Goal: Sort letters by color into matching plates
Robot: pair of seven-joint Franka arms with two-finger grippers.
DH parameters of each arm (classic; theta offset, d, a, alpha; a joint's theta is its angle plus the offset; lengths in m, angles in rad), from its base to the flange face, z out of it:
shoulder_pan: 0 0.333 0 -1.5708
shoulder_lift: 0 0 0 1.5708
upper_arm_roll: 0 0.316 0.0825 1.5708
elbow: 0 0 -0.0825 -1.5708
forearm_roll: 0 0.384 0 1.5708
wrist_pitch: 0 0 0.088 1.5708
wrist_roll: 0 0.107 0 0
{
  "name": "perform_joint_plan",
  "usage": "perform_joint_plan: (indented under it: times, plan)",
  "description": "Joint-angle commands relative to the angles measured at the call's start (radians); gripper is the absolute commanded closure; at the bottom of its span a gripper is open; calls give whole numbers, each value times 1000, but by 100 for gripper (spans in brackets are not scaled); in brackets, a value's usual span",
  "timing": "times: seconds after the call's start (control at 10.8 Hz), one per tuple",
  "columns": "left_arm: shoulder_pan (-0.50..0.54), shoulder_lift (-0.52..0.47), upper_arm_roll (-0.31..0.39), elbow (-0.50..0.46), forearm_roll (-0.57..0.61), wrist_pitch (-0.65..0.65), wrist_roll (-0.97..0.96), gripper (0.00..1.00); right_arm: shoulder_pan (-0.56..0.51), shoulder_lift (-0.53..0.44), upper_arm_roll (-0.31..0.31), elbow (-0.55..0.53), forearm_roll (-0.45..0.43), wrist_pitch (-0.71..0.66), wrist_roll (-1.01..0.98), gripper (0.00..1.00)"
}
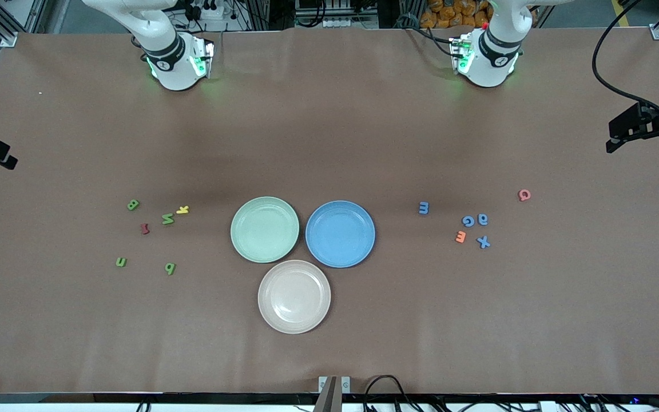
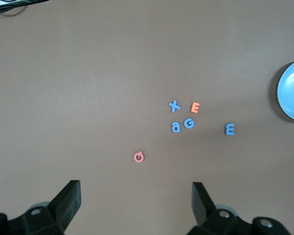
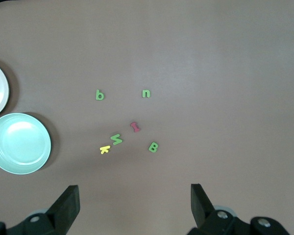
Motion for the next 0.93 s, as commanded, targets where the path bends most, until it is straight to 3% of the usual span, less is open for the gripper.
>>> perform_joint_plan:
  times: [0.0,0.56,0.84]
  plan:
    - [5,-4,-1,-4,-3,9,22,0,28,-3,0,2,15,-10,-7,0]
    - [34,19,0,-6,-27,4,46,0,33,-3,-2,0,15,-14,-4,0]
    - [45,48,0,-117,-70,53,28,0,28,-3,-3,0,15,-14,-4,0]
